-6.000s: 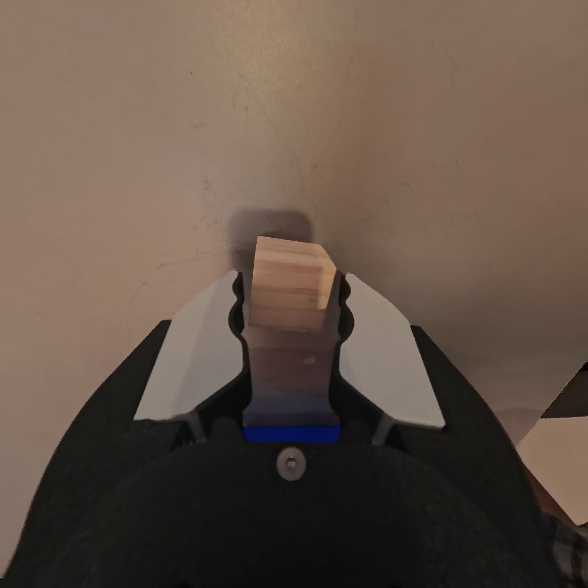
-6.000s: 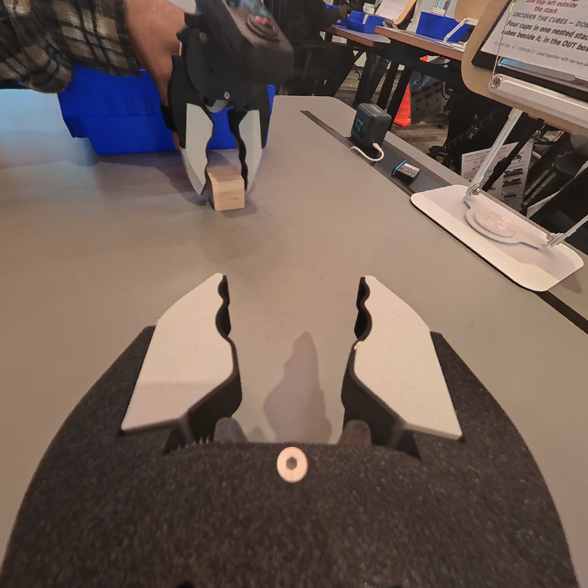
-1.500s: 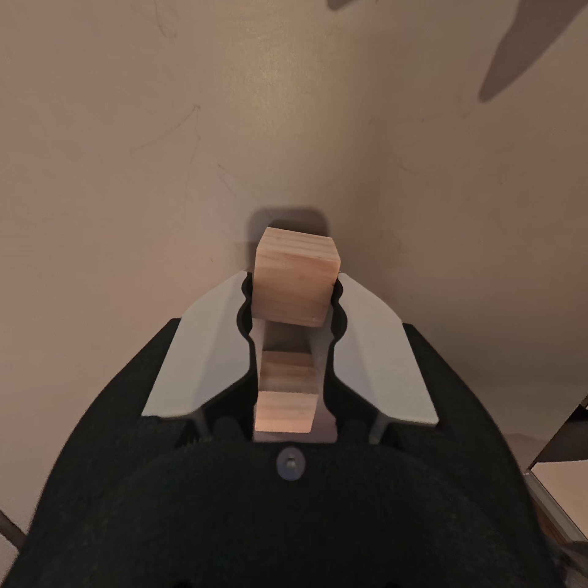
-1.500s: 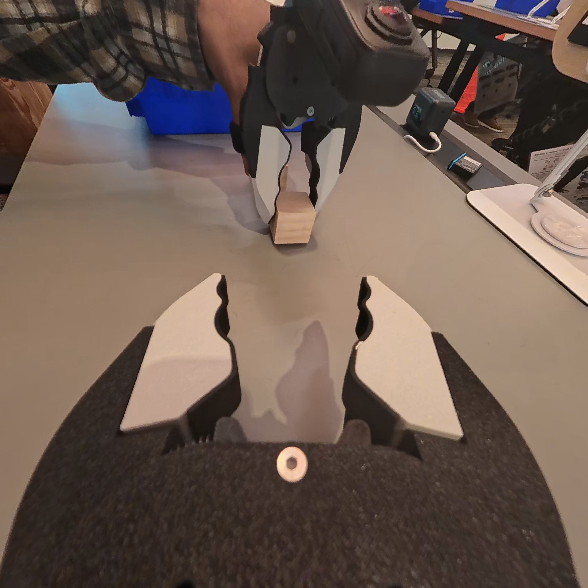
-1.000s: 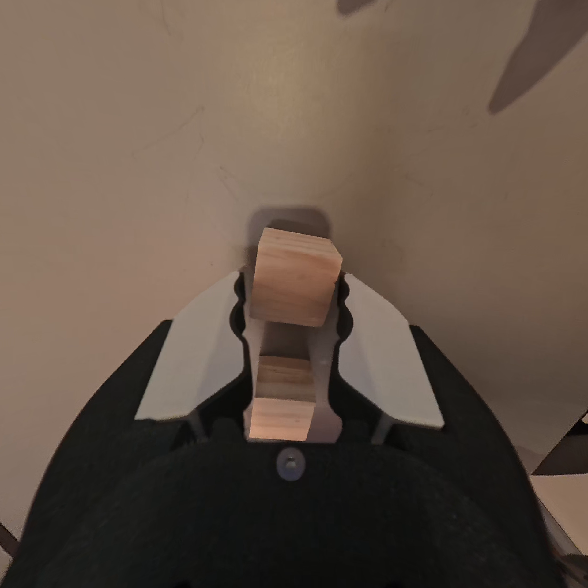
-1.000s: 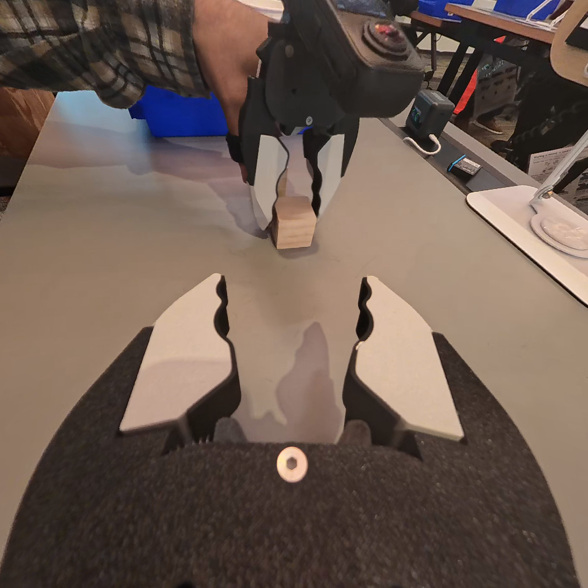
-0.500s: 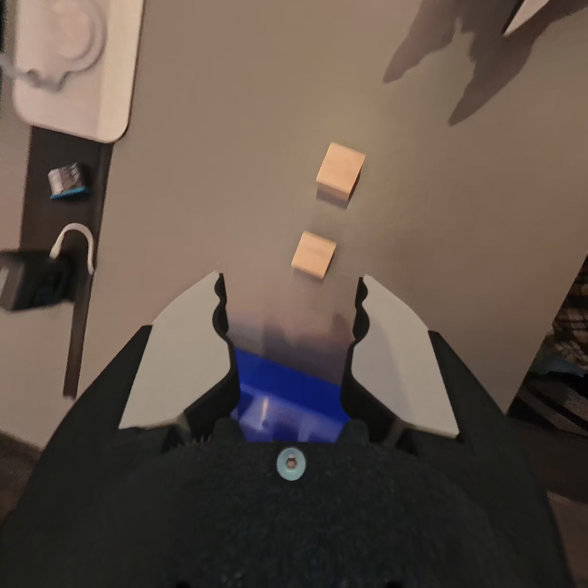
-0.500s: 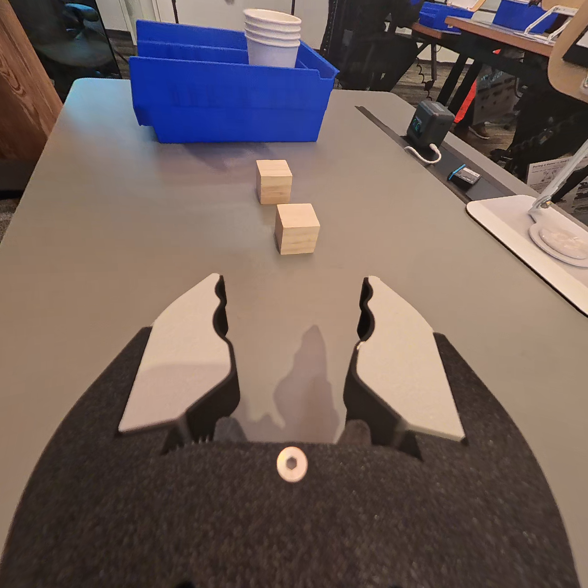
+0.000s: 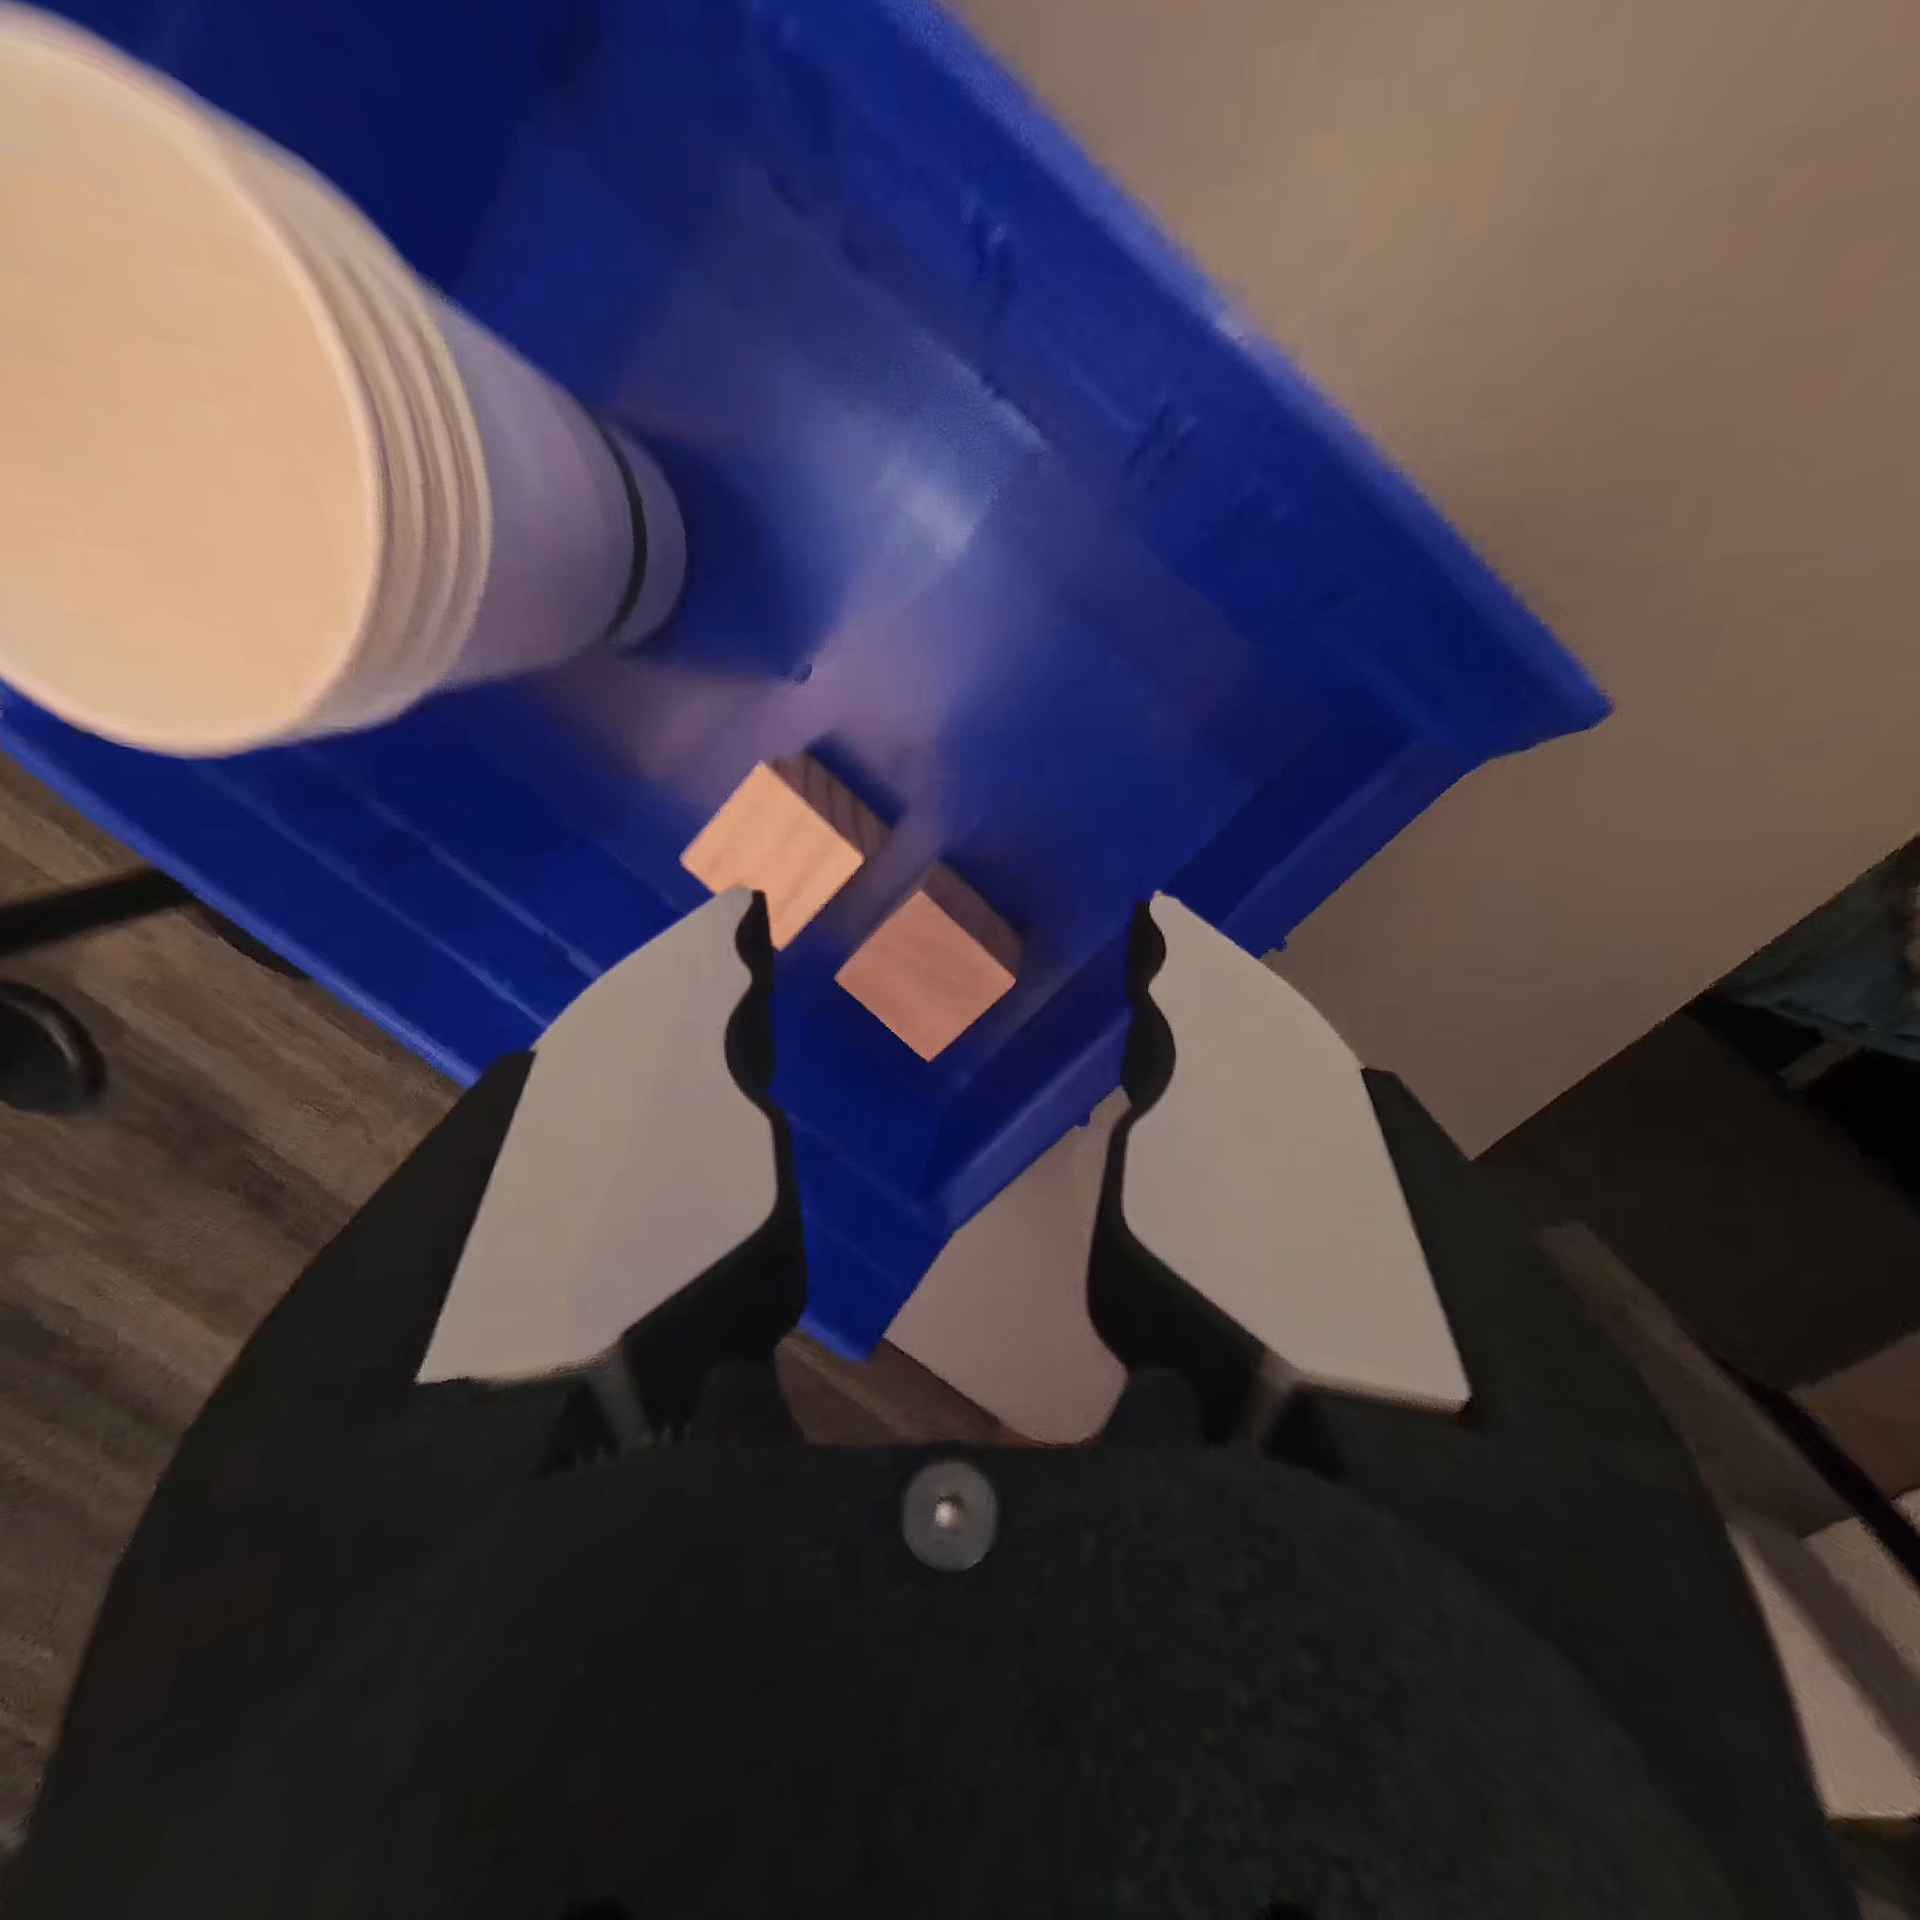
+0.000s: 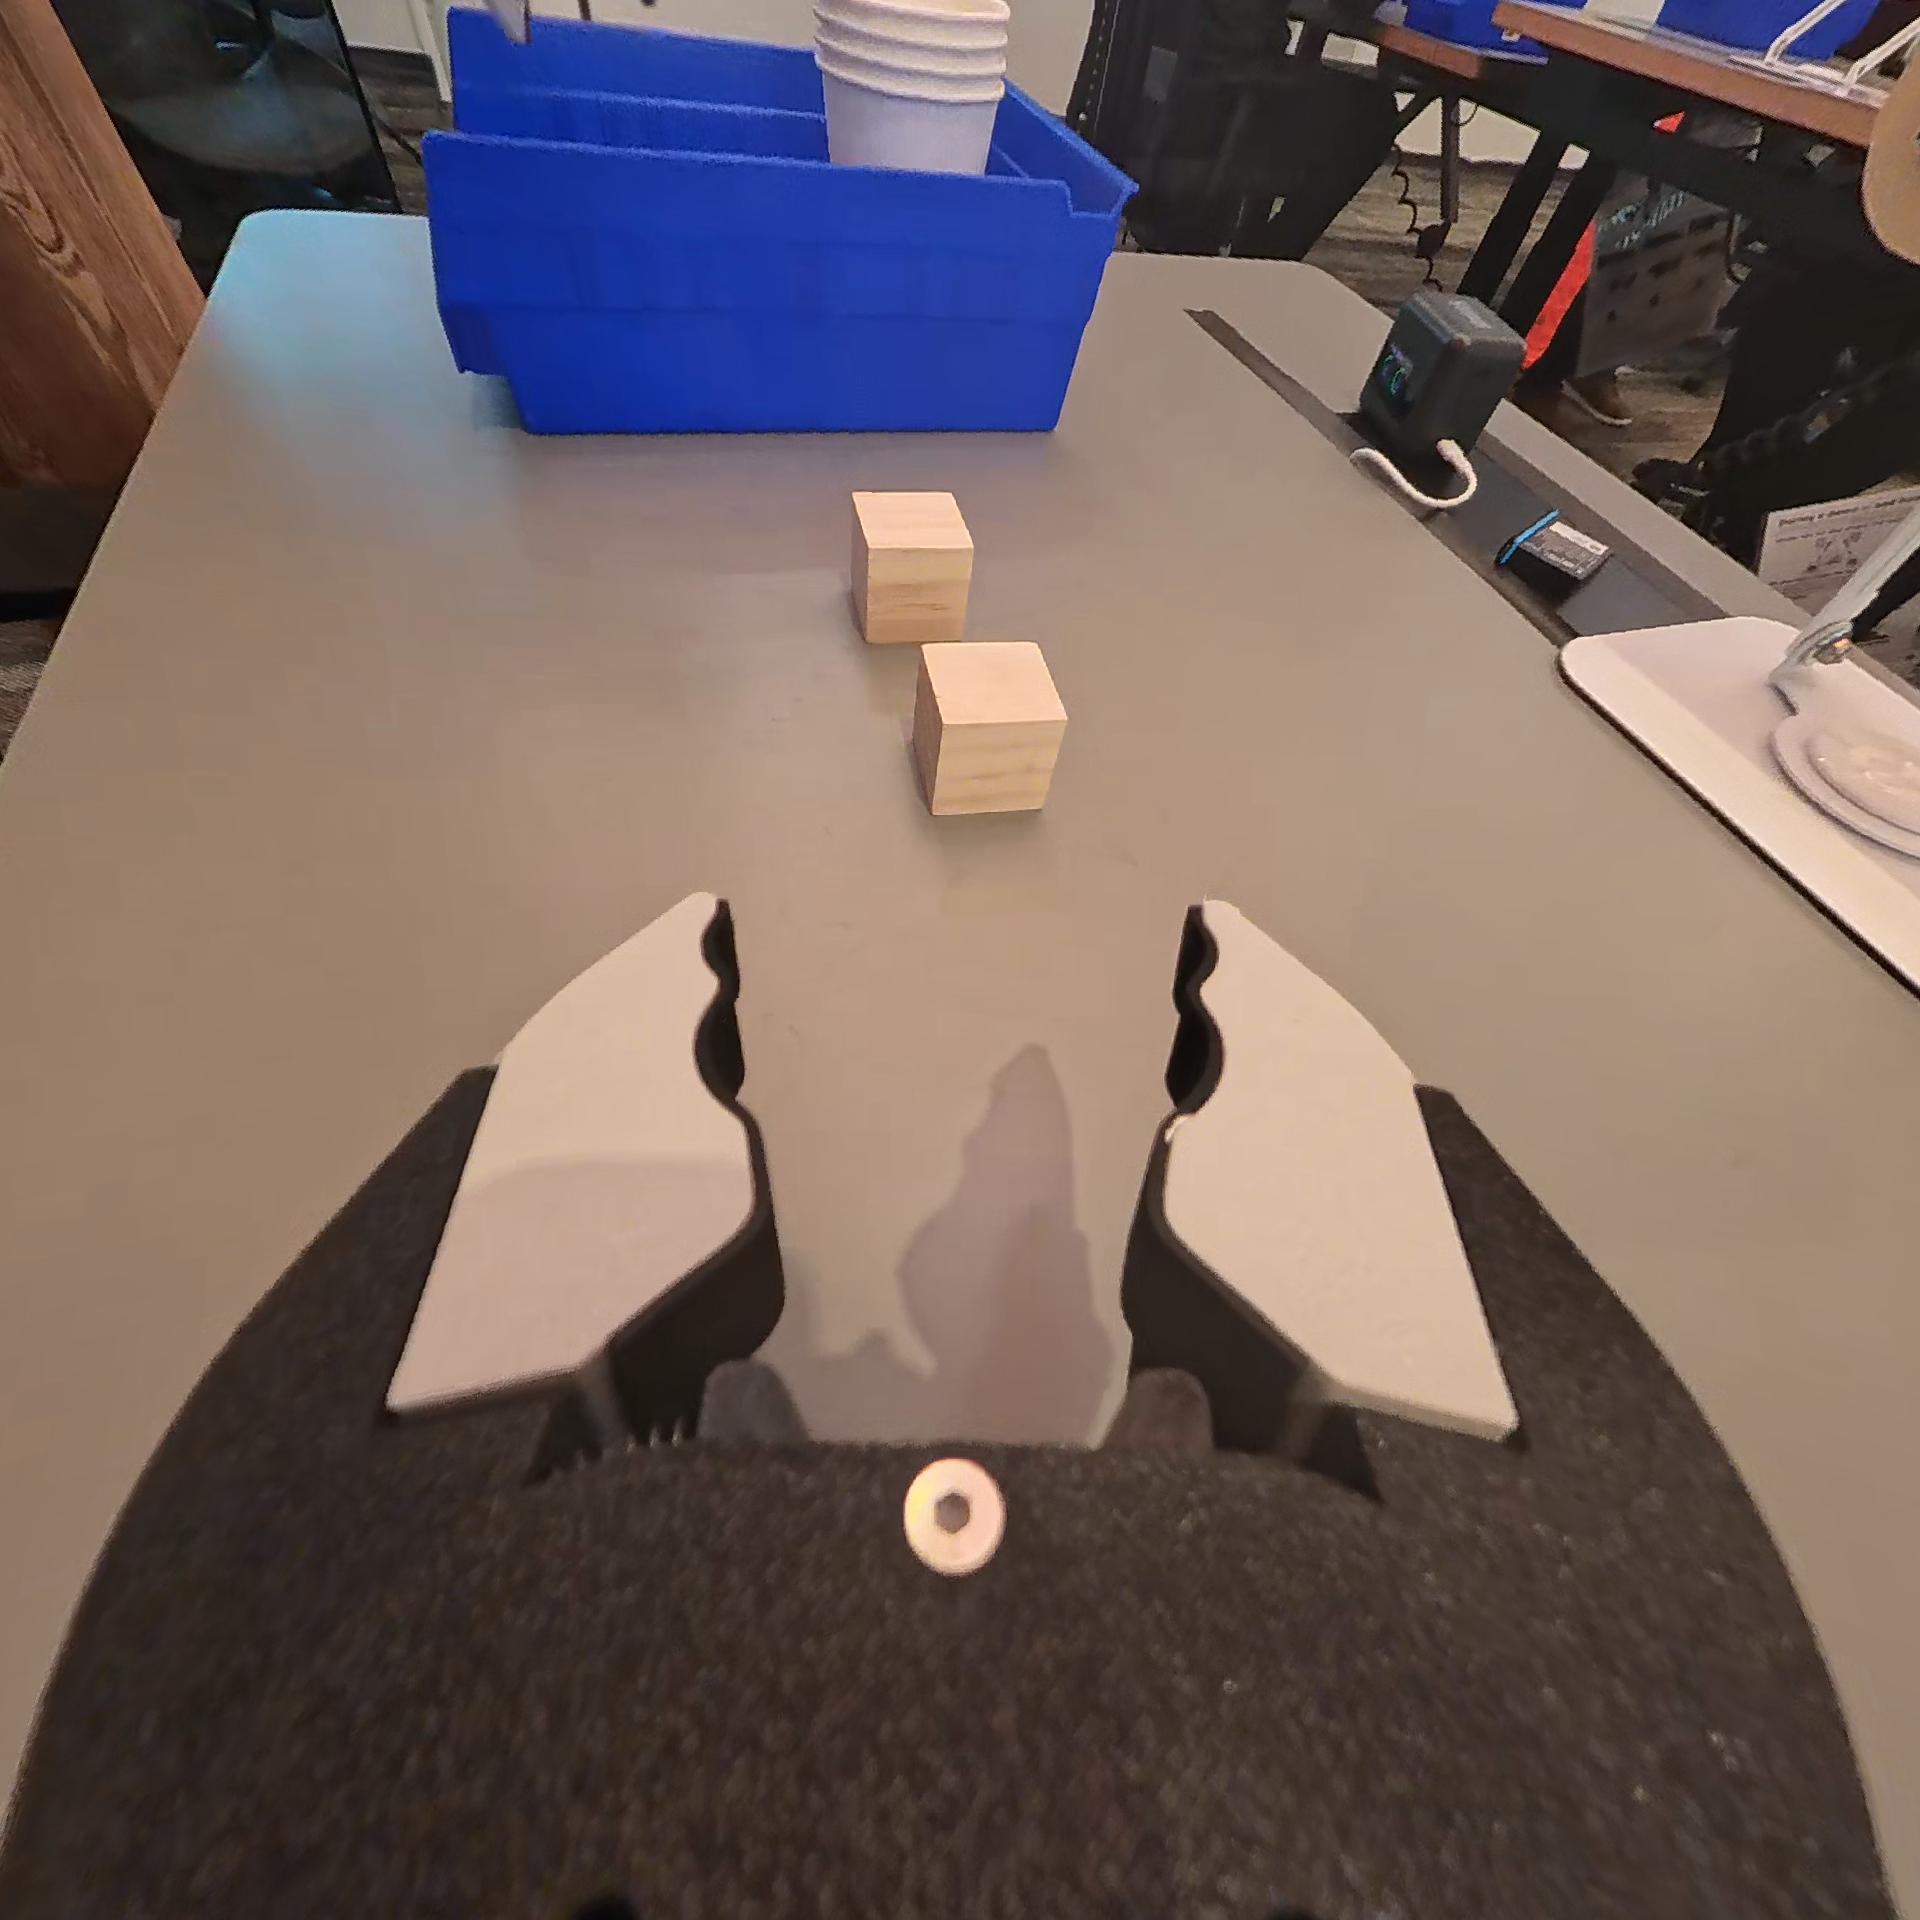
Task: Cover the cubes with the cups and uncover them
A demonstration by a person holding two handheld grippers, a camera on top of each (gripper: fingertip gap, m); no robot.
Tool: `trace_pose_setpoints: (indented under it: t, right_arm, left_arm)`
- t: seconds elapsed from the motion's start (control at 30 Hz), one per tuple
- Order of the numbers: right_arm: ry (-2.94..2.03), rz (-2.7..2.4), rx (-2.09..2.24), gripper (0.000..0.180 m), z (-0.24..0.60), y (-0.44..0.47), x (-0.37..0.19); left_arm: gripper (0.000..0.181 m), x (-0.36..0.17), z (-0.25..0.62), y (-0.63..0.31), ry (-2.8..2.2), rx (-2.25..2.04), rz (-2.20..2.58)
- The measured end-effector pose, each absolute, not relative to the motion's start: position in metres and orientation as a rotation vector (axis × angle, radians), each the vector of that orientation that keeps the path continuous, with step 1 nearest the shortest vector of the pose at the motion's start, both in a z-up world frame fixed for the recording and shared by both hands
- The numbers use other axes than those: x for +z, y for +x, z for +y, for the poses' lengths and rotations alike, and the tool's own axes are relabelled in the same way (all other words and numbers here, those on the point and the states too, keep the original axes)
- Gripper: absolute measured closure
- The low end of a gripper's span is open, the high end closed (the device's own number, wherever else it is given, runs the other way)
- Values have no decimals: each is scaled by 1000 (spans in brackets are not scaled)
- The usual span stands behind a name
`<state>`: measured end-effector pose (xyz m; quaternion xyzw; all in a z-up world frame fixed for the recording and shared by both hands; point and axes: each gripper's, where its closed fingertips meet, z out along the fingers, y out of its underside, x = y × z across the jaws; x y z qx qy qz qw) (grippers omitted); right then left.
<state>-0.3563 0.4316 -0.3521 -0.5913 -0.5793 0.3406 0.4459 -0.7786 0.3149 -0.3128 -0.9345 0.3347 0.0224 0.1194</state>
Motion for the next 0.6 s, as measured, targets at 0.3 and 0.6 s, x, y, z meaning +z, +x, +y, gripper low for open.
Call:
trace_pose_setpoints:
  t: [0.3,0.6]
  right_arm:
    - [-1490,-1451,856,99,431,-359,-359]
    - [-1499,-1456,891,98,427,-360,-359]
  left_arm:
    - [134,-330,304,-811,-2653,111,88]
    - [123,-349,296,-815,-2556,-38,-334]
